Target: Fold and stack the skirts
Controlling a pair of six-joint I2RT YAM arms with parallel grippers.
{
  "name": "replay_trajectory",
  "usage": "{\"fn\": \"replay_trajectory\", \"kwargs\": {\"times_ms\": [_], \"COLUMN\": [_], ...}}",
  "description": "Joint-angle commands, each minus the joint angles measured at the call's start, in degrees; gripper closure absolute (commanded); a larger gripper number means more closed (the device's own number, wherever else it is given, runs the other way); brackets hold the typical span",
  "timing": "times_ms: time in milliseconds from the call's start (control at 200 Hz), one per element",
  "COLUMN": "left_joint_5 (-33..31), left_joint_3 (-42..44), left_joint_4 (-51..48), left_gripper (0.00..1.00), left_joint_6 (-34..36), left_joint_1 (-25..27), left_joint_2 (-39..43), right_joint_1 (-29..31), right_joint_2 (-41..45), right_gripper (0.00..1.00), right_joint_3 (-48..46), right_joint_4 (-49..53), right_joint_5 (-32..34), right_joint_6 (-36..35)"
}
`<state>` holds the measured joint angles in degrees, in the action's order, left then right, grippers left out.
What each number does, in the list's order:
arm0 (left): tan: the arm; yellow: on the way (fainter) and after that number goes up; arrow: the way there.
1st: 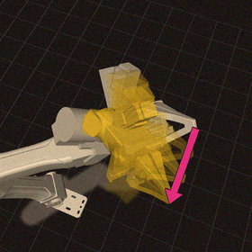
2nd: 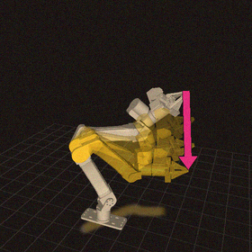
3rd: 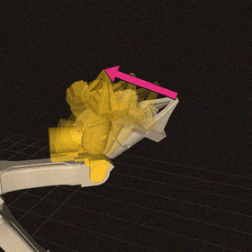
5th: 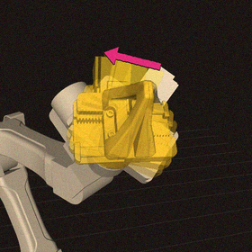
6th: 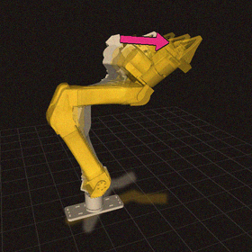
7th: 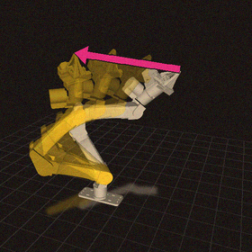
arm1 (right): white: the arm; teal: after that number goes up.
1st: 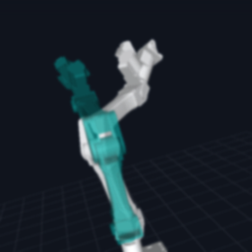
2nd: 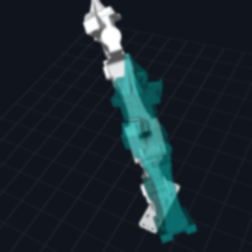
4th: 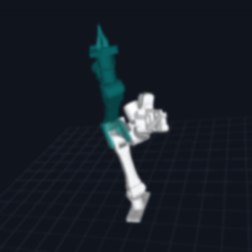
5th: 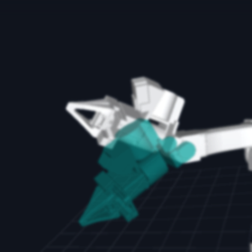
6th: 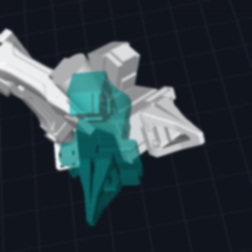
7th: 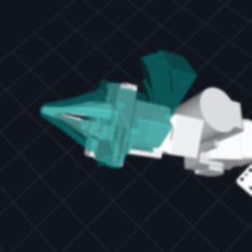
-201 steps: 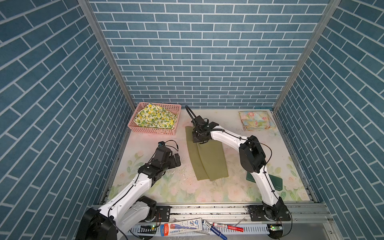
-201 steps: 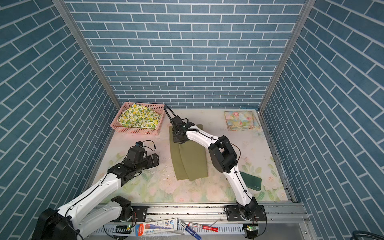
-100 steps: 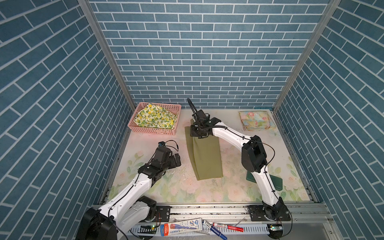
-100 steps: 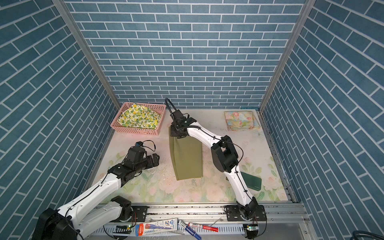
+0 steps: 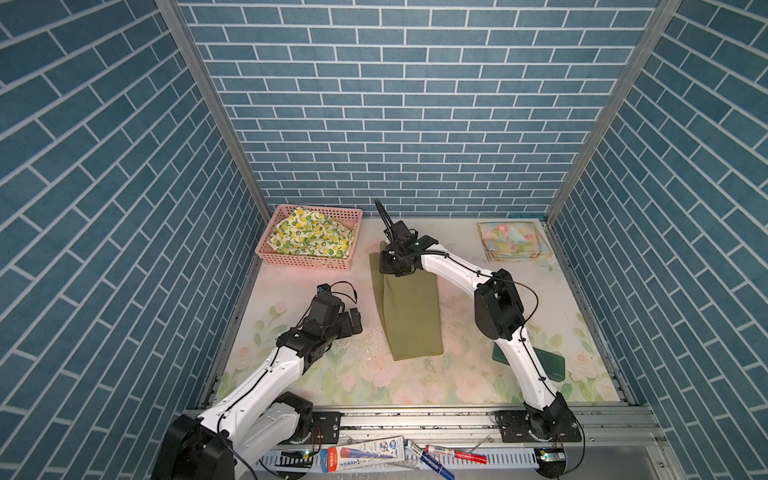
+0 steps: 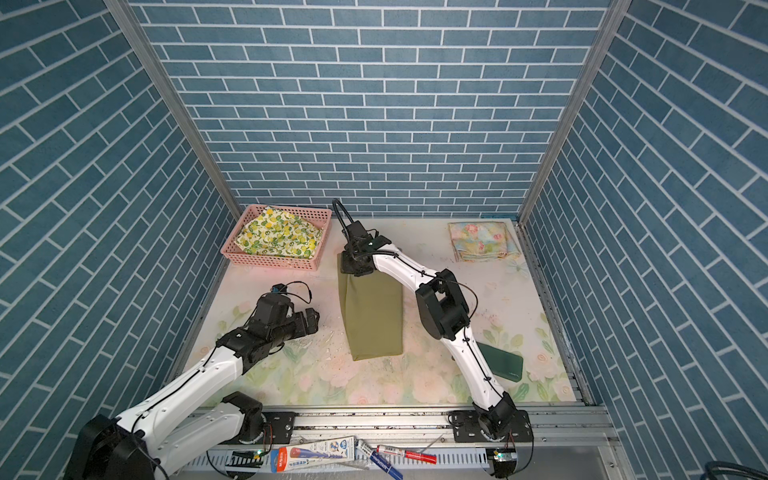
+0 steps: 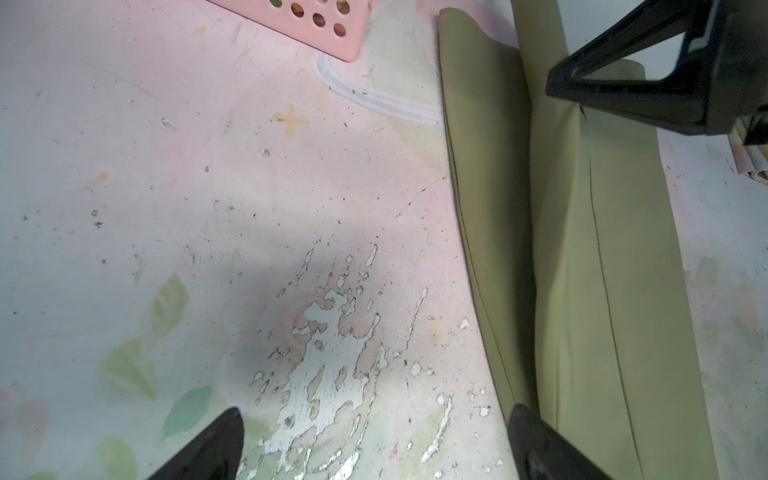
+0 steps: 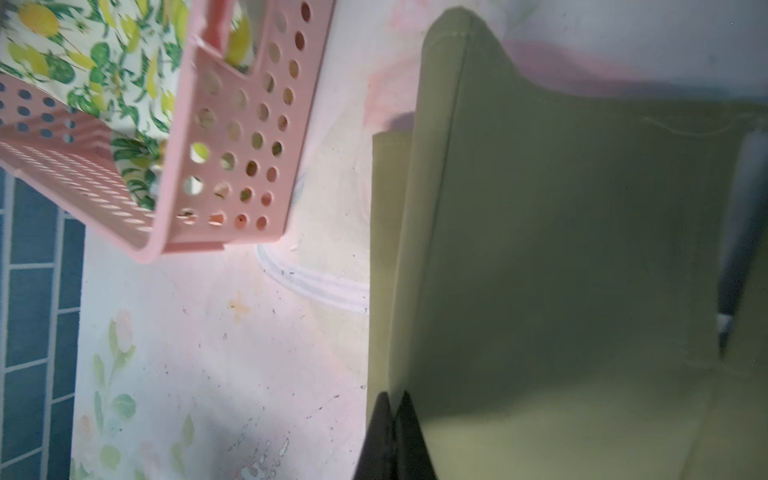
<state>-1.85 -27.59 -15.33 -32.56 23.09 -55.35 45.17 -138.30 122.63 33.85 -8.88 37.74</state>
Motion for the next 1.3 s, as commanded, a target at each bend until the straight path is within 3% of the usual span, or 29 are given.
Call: {"fn": "replay_trajectory", "kwargs": {"times_ms": [0, 260, 365, 465, 740, 1085, 1290], "left_joint_5": [-0.34, -0.35, -0.44, -0.07, 5.88, 3.63, 2.84], "left_joint_3": [0.48, 0.5, 0.36, 0.51, 3.09, -2.75, -4.4], "left_joint_4": [0.24, 0.39, 0.28, 0.67, 9.42, 17.33, 19.58], "left_gripper": [0.0, 0.0, 0.0, 0.0, 0.05, 0.04, 0.19], "left_joint_6": [0.02, 0.07, 0.07, -0.01, 0.08, -3.16, -8.74], "left_joint_1": [-0.45, -0.45, -0.5, -0.49, 0.75, 11.37, 12.76], "left_joint_2": [-0.1, -0.15, -0.32, -0.41, -1.74, -18.58, -26.51], "right_joint_1": [0.93, 1.72, 1.6, 0.78, -5.65, -11.34, -13.13], "right_joint_2": [-0.47, -0.31, 2.21, 6.29, 23.92, 41.23, 49.1], "right_gripper": [1.0, 1.0, 0.61, 0.45, 0.42, 0.36, 0.36], "right_joint_3": [2.27, 0.76, -2.1, -6.41, -29.97, -54.58, -62.08], "right_joint_4": [-0.18, -0.69, -2.23, -4.13, -14.83, -22.12, -22.91], "right_joint_5": [-1.4, -2.78, -2.58, -1.36, 2.07, 3.52, 5.16], "right_joint_6": [1.26, 0.35, -0.33, -0.49, 1.86, 2.01, 1.64]}}
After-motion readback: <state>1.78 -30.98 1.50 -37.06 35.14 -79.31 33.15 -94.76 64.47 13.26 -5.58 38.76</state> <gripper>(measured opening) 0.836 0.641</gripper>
